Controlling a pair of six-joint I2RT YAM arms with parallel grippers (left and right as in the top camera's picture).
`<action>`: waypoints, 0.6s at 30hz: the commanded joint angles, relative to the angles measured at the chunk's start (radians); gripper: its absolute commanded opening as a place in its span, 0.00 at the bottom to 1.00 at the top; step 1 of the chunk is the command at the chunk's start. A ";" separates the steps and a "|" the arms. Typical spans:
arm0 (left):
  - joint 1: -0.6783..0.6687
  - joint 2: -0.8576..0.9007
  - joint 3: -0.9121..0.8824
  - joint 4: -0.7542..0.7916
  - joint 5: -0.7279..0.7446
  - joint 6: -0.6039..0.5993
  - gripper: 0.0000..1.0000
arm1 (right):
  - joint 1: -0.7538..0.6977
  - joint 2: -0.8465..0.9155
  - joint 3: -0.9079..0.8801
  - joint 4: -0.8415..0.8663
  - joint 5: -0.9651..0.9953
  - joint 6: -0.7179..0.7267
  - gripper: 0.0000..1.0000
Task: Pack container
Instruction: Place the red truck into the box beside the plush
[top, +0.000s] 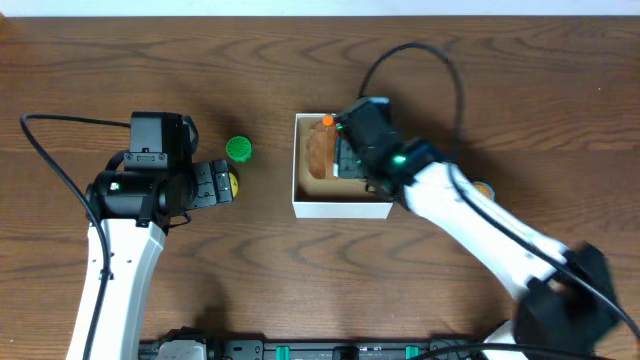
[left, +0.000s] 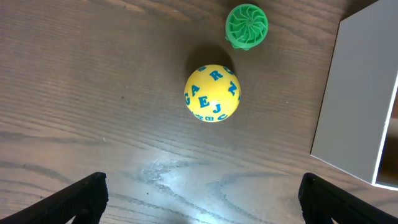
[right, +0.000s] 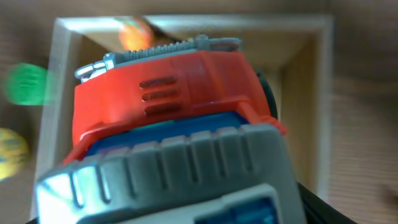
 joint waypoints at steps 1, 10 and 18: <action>0.003 0.001 0.019 -0.002 -0.016 0.008 0.98 | -0.012 0.069 -0.007 0.027 0.100 0.053 0.41; 0.003 0.001 0.019 -0.002 -0.016 0.008 0.98 | -0.066 0.116 -0.006 0.075 0.075 -0.017 0.69; 0.003 0.001 0.019 -0.002 -0.016 0.008 0.98 | -0.061 0.084 -0.005 0.102 0.036 -0.053 0.78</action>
